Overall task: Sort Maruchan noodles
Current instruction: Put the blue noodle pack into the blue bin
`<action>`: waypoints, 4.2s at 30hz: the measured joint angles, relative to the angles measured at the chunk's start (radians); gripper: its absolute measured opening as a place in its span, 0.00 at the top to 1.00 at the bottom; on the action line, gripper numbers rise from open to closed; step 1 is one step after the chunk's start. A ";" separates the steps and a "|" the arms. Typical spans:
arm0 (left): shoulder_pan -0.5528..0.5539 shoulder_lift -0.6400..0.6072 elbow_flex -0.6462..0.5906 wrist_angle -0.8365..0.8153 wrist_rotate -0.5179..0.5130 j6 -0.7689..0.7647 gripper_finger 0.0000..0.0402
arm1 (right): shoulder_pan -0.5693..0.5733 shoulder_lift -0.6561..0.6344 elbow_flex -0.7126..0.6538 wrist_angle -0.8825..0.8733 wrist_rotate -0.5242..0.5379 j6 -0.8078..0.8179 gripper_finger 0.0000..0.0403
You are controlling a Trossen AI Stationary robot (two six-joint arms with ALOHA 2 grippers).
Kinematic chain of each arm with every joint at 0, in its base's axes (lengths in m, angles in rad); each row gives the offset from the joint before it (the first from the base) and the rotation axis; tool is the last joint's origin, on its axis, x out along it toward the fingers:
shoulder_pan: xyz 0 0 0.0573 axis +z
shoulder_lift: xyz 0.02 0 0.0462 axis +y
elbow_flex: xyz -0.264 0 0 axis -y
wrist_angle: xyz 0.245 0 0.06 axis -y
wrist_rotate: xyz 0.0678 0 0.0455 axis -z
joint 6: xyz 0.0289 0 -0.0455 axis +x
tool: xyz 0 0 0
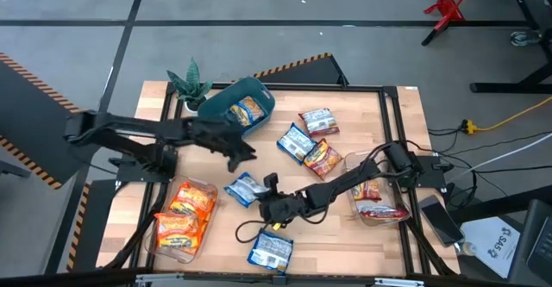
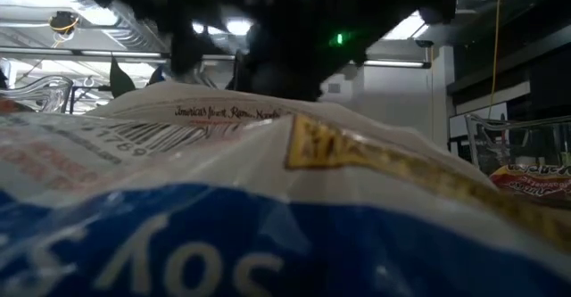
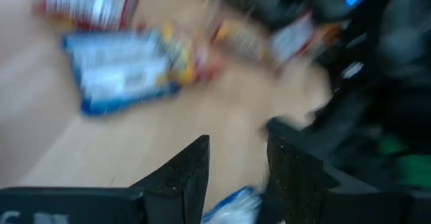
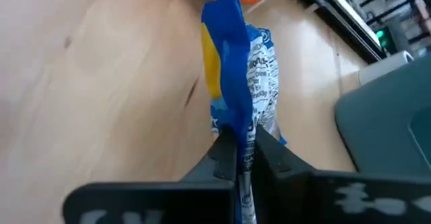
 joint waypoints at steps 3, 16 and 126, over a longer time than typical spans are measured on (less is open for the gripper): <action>0.001 -0.115 0.051 0.001 -0.013 0.010 0.64 | -0.015 -0.053 0.000 -0.012 0.001 0.040 1.00; -0.032 -0.433 0.164 0.002 -0.075 0.057 0.64 | -0.249 -0.292 0.001 0.233 -0.190 0.180 1.00; -0.136 0.224 0.008 0.446 -0.165 0.178 0.64 | -0.352 -0.429 -0.216 -0.757 -0.259 0.607 0.54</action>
